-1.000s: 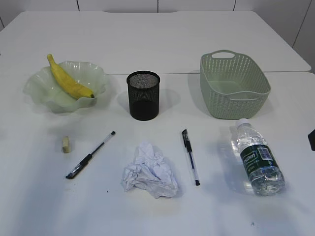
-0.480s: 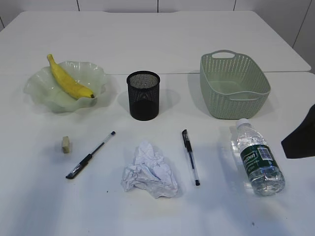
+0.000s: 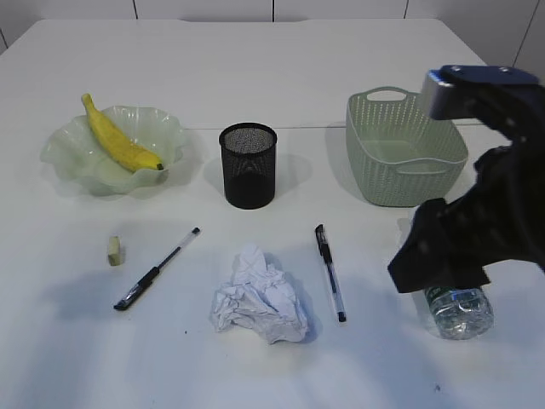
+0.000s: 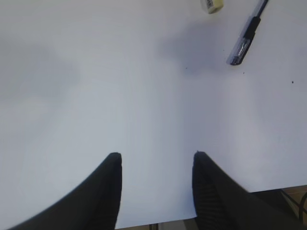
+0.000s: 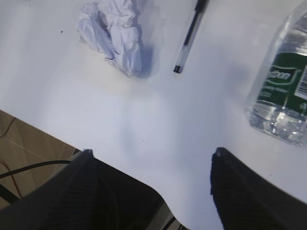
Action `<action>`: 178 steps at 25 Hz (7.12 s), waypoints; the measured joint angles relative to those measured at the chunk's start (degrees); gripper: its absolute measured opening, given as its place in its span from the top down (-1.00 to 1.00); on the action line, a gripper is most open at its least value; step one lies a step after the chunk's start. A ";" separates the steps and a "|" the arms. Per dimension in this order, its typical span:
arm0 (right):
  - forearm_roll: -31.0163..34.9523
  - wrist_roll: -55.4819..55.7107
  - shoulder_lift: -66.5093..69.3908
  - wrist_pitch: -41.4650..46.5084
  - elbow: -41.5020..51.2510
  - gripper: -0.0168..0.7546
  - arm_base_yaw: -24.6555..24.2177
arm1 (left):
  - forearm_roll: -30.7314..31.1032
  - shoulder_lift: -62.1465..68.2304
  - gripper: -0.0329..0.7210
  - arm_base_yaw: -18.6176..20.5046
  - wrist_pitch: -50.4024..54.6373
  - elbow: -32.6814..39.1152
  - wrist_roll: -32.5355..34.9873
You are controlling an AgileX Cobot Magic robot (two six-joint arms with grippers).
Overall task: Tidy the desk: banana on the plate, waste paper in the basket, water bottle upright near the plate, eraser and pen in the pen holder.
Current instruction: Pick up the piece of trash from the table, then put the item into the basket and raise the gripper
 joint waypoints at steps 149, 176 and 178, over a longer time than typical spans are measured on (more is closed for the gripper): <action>-15.01 5.23 55.03 -18.42 -52.07 0.83 -17.09 | -2.25 0.00 -0.36 0.00 -5.98 5.86 0.11; -23.50 14.20 57.38 -2.92 -59.75 -0.08 -17.09 | -2.21 0.00 -0.36 0.00 -5.52 5.86 0.11; -22.82 14.20 57.38 0.24 -60.30 -0.08 -17.09 | -2.21 0.00 -0.36 0.00 -5.11 5.86 0.11</action>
